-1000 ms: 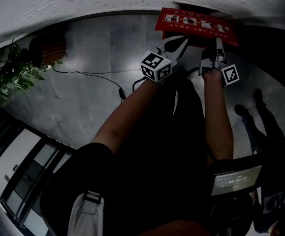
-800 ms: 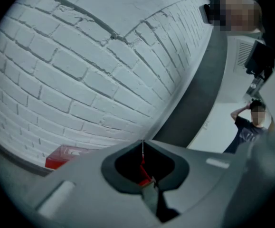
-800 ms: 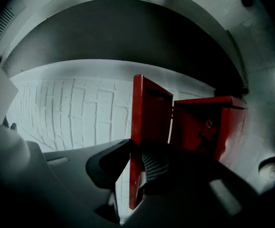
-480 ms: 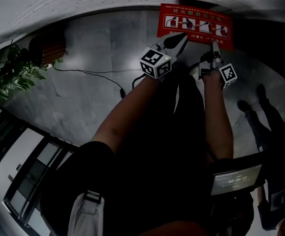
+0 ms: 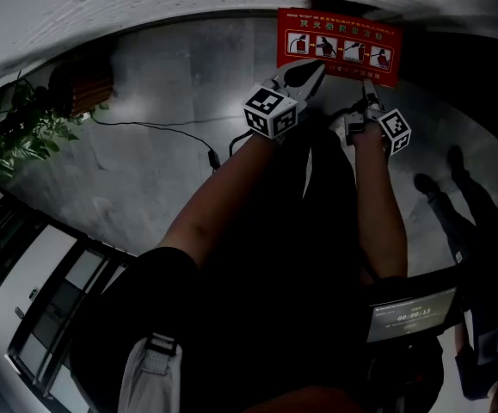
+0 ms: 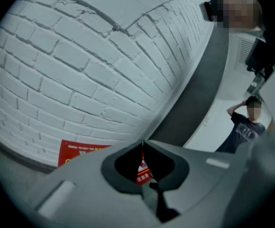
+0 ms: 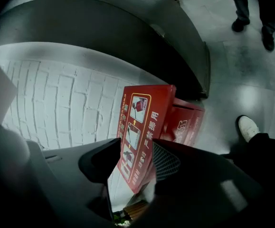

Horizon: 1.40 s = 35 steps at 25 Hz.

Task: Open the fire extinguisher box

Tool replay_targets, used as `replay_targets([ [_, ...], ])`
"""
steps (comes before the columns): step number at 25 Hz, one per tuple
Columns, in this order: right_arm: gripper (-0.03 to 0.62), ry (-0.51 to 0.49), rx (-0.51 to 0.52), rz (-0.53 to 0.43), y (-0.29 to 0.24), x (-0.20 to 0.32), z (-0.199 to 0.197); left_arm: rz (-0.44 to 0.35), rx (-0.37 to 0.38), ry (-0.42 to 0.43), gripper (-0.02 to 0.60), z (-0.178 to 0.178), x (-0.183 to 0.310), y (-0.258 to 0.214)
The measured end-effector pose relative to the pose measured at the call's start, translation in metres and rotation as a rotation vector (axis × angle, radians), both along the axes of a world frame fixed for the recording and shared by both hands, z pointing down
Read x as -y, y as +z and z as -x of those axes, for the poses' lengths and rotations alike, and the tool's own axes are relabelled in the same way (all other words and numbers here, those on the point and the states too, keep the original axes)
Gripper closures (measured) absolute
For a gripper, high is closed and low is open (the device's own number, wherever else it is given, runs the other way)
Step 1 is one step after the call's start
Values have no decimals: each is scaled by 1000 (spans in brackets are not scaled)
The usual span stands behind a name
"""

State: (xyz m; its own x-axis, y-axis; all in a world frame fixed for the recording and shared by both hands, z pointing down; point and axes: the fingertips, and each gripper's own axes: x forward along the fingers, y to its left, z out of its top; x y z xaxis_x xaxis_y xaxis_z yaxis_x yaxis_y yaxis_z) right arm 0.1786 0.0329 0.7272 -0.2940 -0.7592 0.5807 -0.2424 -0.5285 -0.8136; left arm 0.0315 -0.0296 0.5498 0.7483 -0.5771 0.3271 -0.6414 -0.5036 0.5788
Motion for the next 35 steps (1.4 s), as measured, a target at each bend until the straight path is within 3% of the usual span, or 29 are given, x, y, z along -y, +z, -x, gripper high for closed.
replay_targets([
  [7, 459, -44, 22, -135, -37, 22, 9, -15, -8, 7, 572, -6, 1, -10],
  [11, 522, -143, -24, -253, -88, 42, 23, -34, -10, 8, 572, -5, -1, -33],
  [15, 585, -283, -136, -394, -158, 55, 37, -58, -9, 25, 578, -2, -8, -59],
  [23, 586, -591, -434, -693, -288, 45, 66, -176, 73, 59, 580, 5, -20, -131],
  [29, 586, -854, -698, -990, -402, 9, 110, -297, 68, 85, 580, 14, -47, -202],
  [35, 586, -1006, -828, -1219, -502, -33, 146, -379, 27, 47, 580, 29, -71, -281],
])
